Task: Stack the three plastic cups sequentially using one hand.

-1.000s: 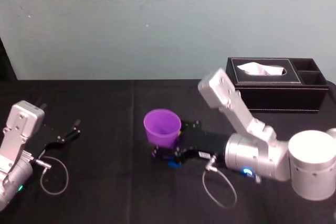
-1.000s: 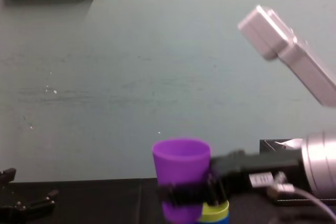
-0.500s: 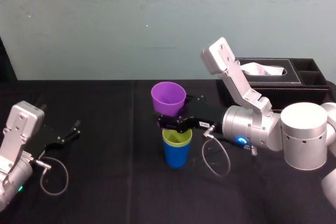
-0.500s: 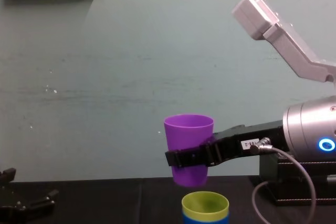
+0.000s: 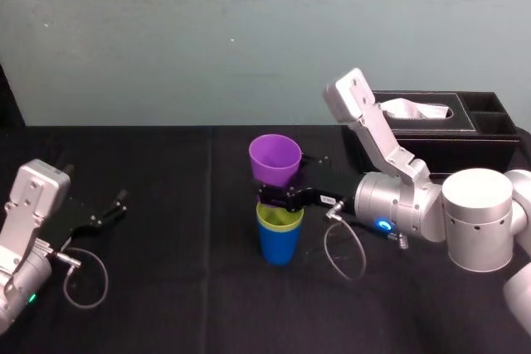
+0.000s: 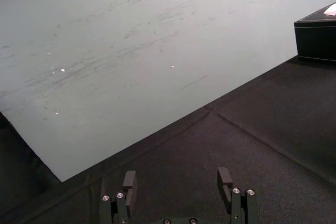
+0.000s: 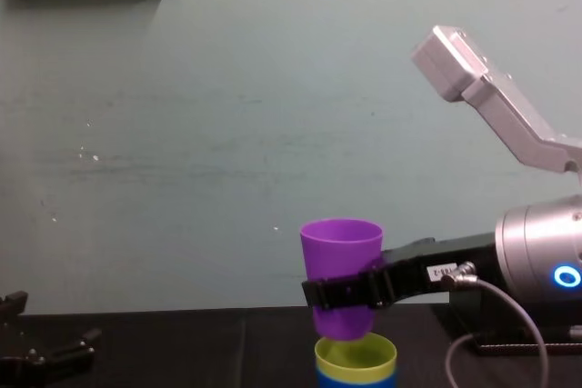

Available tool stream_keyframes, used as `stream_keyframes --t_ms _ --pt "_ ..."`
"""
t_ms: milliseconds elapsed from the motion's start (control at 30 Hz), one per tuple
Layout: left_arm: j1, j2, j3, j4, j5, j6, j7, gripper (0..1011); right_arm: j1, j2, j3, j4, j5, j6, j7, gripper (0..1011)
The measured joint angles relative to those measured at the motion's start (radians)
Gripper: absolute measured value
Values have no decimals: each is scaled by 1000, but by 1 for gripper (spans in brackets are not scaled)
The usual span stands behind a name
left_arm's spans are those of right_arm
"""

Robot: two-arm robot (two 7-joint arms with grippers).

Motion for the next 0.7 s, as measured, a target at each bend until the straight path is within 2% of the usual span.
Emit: stream_keyframes --t_ms 700 --pt "0 0 0 0 0 0 0 1000 -11 -2 -8 33 -14 -18 11 707"
